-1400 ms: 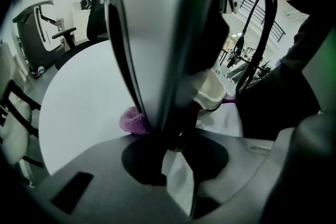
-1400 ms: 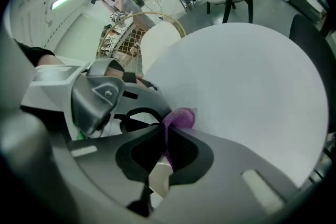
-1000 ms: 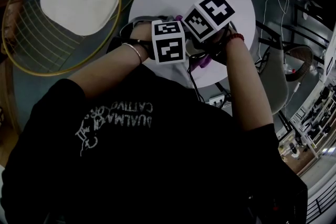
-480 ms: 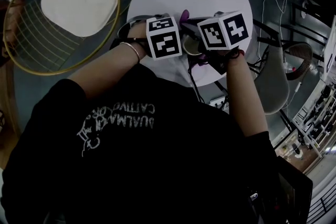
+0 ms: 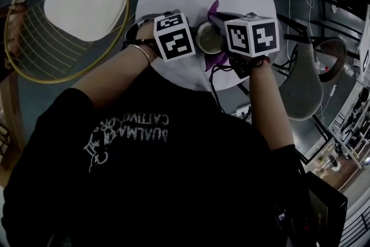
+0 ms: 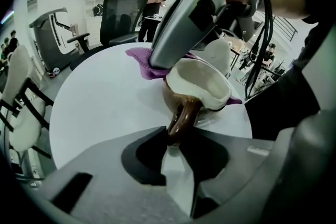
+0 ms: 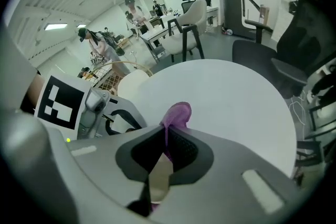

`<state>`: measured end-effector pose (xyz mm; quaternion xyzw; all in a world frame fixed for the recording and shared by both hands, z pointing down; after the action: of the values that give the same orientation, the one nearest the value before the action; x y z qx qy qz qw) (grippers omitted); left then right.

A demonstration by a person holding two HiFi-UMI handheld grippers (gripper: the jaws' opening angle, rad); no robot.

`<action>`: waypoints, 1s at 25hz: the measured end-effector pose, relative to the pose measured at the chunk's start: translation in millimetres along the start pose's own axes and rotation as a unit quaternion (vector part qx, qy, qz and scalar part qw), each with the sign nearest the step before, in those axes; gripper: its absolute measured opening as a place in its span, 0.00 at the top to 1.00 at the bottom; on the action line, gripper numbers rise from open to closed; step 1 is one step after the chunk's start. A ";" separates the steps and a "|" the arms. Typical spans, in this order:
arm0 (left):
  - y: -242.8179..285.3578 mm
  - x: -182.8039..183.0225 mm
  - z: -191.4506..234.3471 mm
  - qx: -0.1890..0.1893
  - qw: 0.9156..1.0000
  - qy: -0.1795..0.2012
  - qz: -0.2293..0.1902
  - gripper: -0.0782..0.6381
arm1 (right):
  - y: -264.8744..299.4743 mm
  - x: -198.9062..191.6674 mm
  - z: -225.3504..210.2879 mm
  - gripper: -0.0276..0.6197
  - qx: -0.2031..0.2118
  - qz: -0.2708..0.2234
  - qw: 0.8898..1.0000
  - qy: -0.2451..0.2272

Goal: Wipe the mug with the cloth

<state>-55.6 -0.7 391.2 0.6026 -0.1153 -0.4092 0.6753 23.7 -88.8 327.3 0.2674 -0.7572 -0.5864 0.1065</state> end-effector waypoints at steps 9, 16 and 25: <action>4.5 -0.2 -3.2 0.012 1.000 -0.021 -0.006 0.79 | -8.9 -31.3 -25.1 0.92 -0.071 -0.039 0.996 0.043; 2.4 2.6 -11.0 0.032 0.999 -0.027 0.008 0.78 | -12.6 -68.7 -35.7 0.92 -0.061 -0.087 0.989 0.102; -3.5 -0.4 -7.9 0.048 0.998 -0.044 0.017 0.78 | 0.4 -113.8 -32.5 0.92 -0.013 -0.119 0.978 0.169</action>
<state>-52.2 5.5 386.1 0.6141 -0.1746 -0.4179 0.6464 134.0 -55.4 354.5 0.4494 -0.6831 -0.5511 0.1664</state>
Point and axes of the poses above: the fingertips, and each gripper's own axes: y forward along the fingers, z to its left, x out of its top, the point moved 9 cm from there along -y, backward along the fingers, and after that the axes turned 11 degrees about z, right-handed, at the moved point
